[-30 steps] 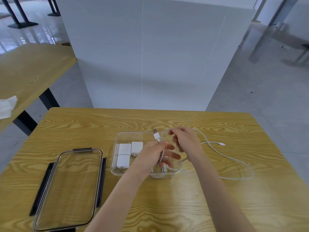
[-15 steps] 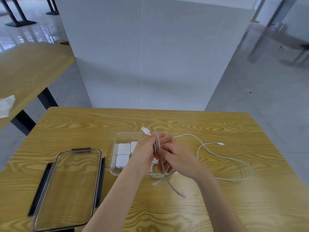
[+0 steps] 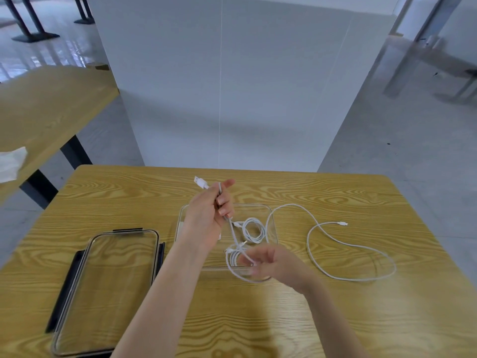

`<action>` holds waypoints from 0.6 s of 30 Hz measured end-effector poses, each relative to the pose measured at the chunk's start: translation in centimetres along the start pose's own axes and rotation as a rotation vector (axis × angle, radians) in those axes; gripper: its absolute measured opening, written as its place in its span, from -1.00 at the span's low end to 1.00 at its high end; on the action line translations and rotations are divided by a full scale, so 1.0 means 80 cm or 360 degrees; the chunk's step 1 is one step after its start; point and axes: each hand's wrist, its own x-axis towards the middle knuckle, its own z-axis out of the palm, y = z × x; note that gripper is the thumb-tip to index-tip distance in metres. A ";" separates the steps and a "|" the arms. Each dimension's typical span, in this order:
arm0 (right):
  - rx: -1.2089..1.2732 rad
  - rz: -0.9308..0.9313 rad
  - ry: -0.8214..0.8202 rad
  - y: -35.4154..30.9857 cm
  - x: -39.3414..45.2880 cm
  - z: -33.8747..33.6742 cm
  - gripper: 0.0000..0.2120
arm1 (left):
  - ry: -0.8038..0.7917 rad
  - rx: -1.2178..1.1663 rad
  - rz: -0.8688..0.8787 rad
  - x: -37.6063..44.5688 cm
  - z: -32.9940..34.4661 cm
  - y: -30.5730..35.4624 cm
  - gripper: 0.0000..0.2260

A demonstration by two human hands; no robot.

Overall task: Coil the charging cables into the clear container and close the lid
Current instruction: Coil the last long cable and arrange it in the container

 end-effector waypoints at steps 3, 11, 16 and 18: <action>0.0085 -0.0064 0.0310 0.010 0.003 -0.019 -0.68 | 0.0055 0.0016 0.0047 0.000 -0.004 0.003 -0.70; -0.0627 0.0052 0.0837 0.038 0.017 -0.061 -0.65 | 0.0065 -0.0143 0.0127 -0.003 -0.016 0.021 -0.69; -0.0955 0.0109 0.1247 0.077 0.000 -0.099 -0.82 | 0.0114 -0.0228 0.0182 -0.004 -0.030 0.037 -0.67; -0.1120 0.0275 0.1230 0.087 -0.012 -0.106 -0.57 | 0.0140 -0.0269 0.0211 -0.004 -0.036 0.043 -0.67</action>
